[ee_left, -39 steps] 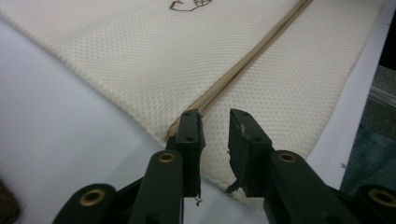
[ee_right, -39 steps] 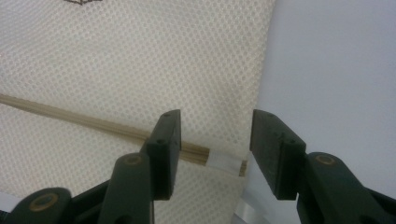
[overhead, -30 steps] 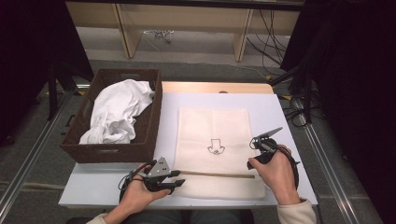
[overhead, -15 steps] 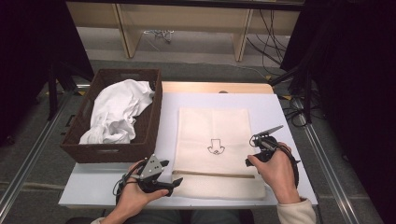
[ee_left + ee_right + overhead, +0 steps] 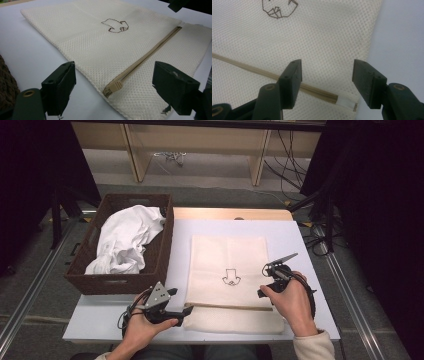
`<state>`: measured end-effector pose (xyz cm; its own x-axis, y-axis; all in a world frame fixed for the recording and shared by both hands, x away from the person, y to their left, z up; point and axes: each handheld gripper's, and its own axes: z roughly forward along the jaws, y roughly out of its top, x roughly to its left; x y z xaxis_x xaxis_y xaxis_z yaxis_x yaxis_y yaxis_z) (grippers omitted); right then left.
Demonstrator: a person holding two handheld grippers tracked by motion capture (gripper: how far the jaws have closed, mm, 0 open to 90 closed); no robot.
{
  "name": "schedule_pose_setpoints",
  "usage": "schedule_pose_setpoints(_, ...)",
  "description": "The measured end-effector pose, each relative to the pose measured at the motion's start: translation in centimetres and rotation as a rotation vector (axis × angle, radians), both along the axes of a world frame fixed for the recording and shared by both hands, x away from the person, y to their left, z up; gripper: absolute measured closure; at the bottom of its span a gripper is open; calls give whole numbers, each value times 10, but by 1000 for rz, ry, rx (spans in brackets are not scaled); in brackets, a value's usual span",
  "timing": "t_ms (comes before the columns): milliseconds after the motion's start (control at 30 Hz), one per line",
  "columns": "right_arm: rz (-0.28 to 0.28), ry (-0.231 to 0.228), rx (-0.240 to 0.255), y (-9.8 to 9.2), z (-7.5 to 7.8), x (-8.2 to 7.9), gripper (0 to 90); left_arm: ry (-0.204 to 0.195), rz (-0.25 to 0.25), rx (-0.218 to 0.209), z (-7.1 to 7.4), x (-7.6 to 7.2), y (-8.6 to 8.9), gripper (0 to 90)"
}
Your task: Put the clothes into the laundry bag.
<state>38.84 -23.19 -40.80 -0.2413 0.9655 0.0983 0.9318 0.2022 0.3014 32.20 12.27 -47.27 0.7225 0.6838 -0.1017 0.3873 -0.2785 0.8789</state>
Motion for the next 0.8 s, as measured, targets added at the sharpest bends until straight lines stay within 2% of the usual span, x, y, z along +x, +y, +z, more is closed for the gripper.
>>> schedule_pose_setpoints(33, 34, -32, -3, -1, -2, 2, 423, 0, 1, -7, 0, 0, 0, 190)
schedule_pose_setpoints(67, 51, -35, -2, 0, -3, 3, 423, -4, -7, 2, 0, 1, 2, 194)
schedule_pose_setpoints(100, 72, -38, -8, 1, -4, 4, 423, 2, -11, -12, 1, 1, 2, 198)
schedule_pose_setpoints(133, 61, -26, 1, 4, -4, 5, 423, 8, -8, -13, 1, 1, 2, 204)
schedule_pose_setpoints(200, 83, -24, -2, 8, -4, 6, 421, 0, -6, -10, 4, 2, 2, 208)
schedule_pose_setpoints(233, 105, -28, -6, 9, -5, 6, 421, 1, -5, -26, 4, 2, 2, 213)
schedule_pose_setpoints(267, 74, -8, -3, 14, -5, 5, 421, 8, -7, -30, 5, 3, 2, 217)
schedule_pose_setpoints(333, 103, -5, 3, 17, -6, 6, 421, 10, -5, -34, 4, 3, 2, 220)
schedule_pose_setpoints(400, 100, 1, 6, 23, -7, 7, 421, 26, 18, -33, 4, 2, 3, 221)
schedule_pose_setpoints(467, 122, 9, 9, 27, -9, 8, 420, 12, 4, -26, 5, 3, 4, 224)
schedule_pose_setpoints(500, 131, 17, 10, 29, -9, 8, 420, 19, 7, -43, 6, 3, 4, 227)
schedule_pose_setpoints(567, 174, 13, 40, 37, -11, 9, 420, 28, 16, -54, 7, 3, 4, 229)
schedule_pose_setpoints(600, 225, -5, 50, 38, -14, 11, 419, 30, 20, -60, 7, 3, 5, 229)
schedule_pose_setpoints(633, 204, 18, 45, 44, -14, 10, 419, 32, 22, -73, 7, 3, 5, 230)
schedule_pose_setpoints(667, 236, 8, 40, 46, -16, 12, 419, 29, 20, -70, 8, 4, 6, 231)
schedule_pose_setpoints(733, 230, 30, 39, 51, -18, 12, 419, 32, 27, -69, 8, 4, 7, 232)
schedule_pose_setpoints(767, 242, 20, 34, 52, -19, 12, 419, 33, 28, -70, 8, 4, 7, 232)
schedule_pose_setpoints(800, 238, 29, 34, 54, -20, 13, 419, 33, 27, -71, 8, 4, 6, 232)
